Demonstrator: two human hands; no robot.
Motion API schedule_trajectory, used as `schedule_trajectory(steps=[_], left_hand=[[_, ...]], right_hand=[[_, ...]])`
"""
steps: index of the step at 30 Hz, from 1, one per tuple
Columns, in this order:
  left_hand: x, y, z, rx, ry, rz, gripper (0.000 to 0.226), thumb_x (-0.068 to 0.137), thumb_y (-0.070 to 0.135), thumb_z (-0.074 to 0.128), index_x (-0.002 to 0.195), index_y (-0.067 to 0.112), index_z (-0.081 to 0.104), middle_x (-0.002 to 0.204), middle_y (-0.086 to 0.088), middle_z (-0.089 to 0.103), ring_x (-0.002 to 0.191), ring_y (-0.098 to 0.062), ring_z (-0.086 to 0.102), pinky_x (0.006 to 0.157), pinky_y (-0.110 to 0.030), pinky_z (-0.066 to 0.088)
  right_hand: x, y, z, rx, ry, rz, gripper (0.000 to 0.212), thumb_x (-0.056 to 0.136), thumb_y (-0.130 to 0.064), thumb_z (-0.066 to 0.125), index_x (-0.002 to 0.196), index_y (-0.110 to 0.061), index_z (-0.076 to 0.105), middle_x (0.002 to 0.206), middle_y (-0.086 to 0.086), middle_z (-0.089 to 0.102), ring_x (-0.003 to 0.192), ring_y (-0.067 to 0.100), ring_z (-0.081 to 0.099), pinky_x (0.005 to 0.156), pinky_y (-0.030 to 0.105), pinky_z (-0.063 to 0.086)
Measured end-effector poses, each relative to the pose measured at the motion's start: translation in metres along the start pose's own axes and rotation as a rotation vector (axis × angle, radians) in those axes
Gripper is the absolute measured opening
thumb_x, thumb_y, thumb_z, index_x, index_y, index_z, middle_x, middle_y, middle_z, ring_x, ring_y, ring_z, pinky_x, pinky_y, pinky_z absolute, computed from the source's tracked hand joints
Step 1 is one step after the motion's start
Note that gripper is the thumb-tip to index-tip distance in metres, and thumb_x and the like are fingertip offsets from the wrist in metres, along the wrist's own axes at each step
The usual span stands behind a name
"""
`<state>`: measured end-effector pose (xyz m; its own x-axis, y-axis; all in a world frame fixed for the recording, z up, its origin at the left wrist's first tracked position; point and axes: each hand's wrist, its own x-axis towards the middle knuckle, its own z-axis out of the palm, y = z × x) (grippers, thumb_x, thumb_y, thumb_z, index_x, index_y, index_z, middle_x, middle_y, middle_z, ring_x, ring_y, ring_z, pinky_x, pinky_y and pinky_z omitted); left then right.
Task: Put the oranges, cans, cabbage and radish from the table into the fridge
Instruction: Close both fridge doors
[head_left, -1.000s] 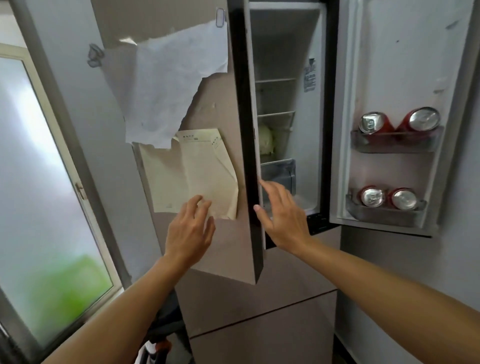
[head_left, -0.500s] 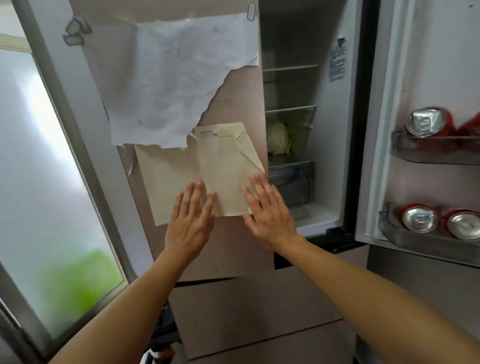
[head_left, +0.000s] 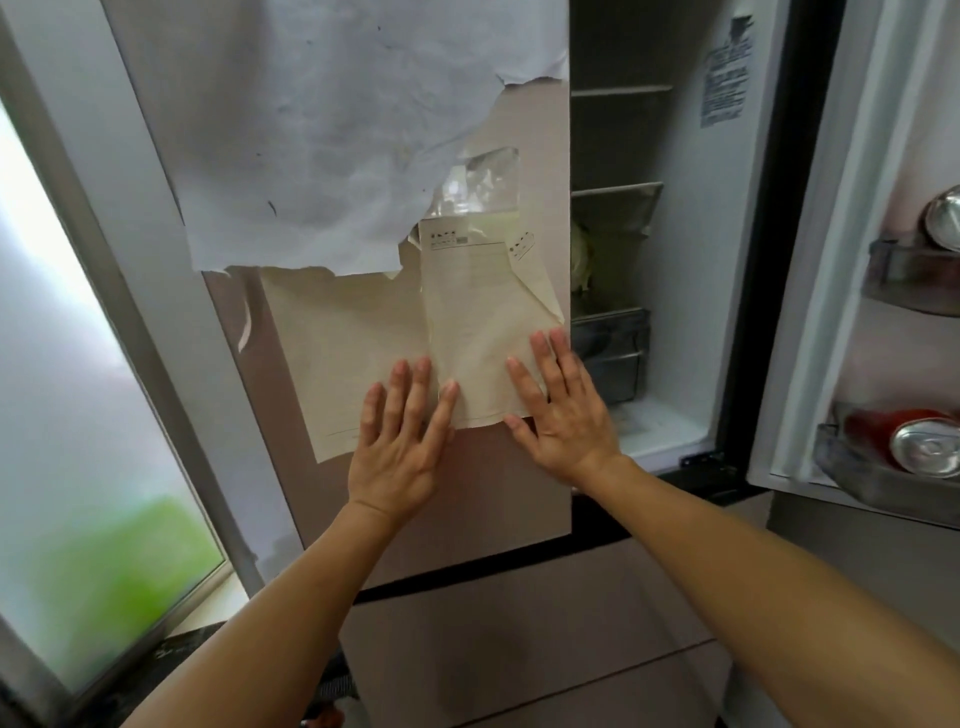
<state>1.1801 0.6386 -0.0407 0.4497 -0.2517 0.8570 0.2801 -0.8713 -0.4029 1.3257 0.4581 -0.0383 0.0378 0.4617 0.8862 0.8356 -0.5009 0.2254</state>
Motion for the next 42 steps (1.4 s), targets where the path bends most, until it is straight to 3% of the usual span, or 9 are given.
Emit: schedule_trajectory(steps=[5, 9, 13, 16, 20, 29, 35, 39, 42], left_hand=[[0.002, 0.002, -0.003, 0.003, 0.003, 0.010, 0.054, 0.099, 0.031, 0.042, 0.148, 0.014, 0.028, 0.159, -0.016, 0.004, 0.146, -0.035, 0.006, 0.118, -0.050, 0.008], [0.008, 0.012, -0.020, -0.058, -0.044, -0.040, 0.049, 0.091, 0.022, 0.049, 0.139, 0.010, 0.046, 0.153, -0.022, 0.023, 0.142, -0.041, 0.019, 0.115, -0.055, 0.017], [0.018, 0.047, -0.048, -0.117, -0.079, -0.093, 0.032, 0.085, 0.020, 0.047, 0.108, 0.006, 0.064, 0.123, -0.024, 0.056, 0.117, -0.040, 0.049, 0.097, -0.051, 0.037], [0.027, 0.096, -0.064, -0.253, -0.114, -0.011, 0.021, 0.081, 0.020, 0.054, 0.093, 0.006, 0.065, 0.102, -0.017, 0.060, 0.094, -0.035, 0.054, 0.080, -0.044, 0.039], [0.062, 0.181, -0.072, -0.522, -0.229, 0.072, 0.021, 0.081, 0.023, 0.050, 0.091, 0.010, 0.063, 0.092, -0.009, 0.057, 0.084, -0.029, 0.054, 0.073, -0.040, 0.043], [0.167, 0.370, -0.082, -0.713, -0.248, 0.144, 0.036, 0.082, 0.030, 0.050, 0.112, 0.012, 0.056, 0.115, -0.009, 0.056, 0.105, -0.027, 0.052, 0.091, -0.039, 0.042], [0.183, 0.436, -0.067, -0.581, -0.398, 0.110, 0.054, 0.091, 0.048, 0.046, 0.137, 0.023, 0.040, 0.134, -0.010, 0.050, 0.127, -0.030, 0.044, 0.113, -0.050, 0.023], [0.180, 0.427, -0.064, -0.548, -0.391, 0.079, 0.054, 0.092, 0.052, 0.042, 0.136, 0.020, 0.042, 0.132, -0.007, 0.054, 0.127, -0.026, 0.046, 0.115, -0.049, 0.020], [0.182, 0.415, -0.067, -0.540, -0.400, 0.126, 0.054, 0.092, 0.051, 0.042, 0.136, 0.019, 0.040, 0.133, -0.006, 0.053, 0.126, -0.024, 0.046, 0.115, -0.046, 0.022]], right_hand=[[-0.001, 0.000, -0.009, -0.036, -0.062, 0.018, 0.070, 0.098, -0.052, 0.038, 0.153, -0.022, 0.006, 0.161, 0.006, -0.010, 0.148, 0.032, 0.006, 0.114, 0.054, 0.024], [-0.003, 0.003, -0.038, -0.022, -0.141, 0.018, 0.063, 0.096, -0.046, 0.046, 0.149, -0.020, 0.025, 0.159, 0.014, 0.016, 0.148, 0.030, 0.014, 0.113, 0.051, 0.026], [-0.039, 0.031, -0.079, -0.006, -0.211, 0.111, 0.049, 0.094, -0.038, 0.048, 0.137, -0.015, 0.047, 0.148, 0.015, 0.042, 0.138, 0.029, 0.035, 0.102, 0.044, 0.037], [-0.076, 0.066, -0.118, -0.005, -0.242, 0.249, 0.044, 0.093, -0.037, 0.046, 0.127, -0.012, 0.057, 0.134, 0.012, 0.055, 0.120, 0.028, 0.051, 0.088, 0.044, 0.048], [-0.107, 0.119, -0.184, -0.062, -0.196, 0.383, 0.041, 0.092, -0.036, 0.045, 0.118, -0.010, 0.063, 0.116, 0.008, 0.062, 0.104, 0.026, 0.058, 0.082, 0.042, 0.050], [-0.167, 0.253, -0.314, -0.181, 0.028, 0.705, 0.031, 0.088, -0.034, 0.048, 0.108, -0.016, 0.064, 0.103, 0.001, 0.060, 0.092, 0.019, 0.057, 0.071, 0.029, 0.045], [-0.202, 0.324, -0.316, -0.007, -0.035, 0.975, 0.036, 0.098, -0.029, 0.049, 0.130, -0.011, 0.052, 0.124, 0.009, 0.059, 0.111, 0.028, 0.056, 0.092, 0.040, 0.046], [-0.199, 0.332, -0.296, 0.192, -0.090, 1.140, 0.051, 0.102, -0.042, 0.036, 0.138, -0.007, 0.045, 0.133, 0.016, 0.056, 0.119, 0.034, 0.053, 0.095, 0.036, 0.041], [-0.198, 0.325, -0.280, 0.260, -0.139, 1.218, 0.080, 0.091, -0.070, 0.023, 0.137, -0.008, 0.044, 0.134, 0.018, 0.054, 0.120, 0.036, 0.052, 0.097, 0.041, 0.043]])
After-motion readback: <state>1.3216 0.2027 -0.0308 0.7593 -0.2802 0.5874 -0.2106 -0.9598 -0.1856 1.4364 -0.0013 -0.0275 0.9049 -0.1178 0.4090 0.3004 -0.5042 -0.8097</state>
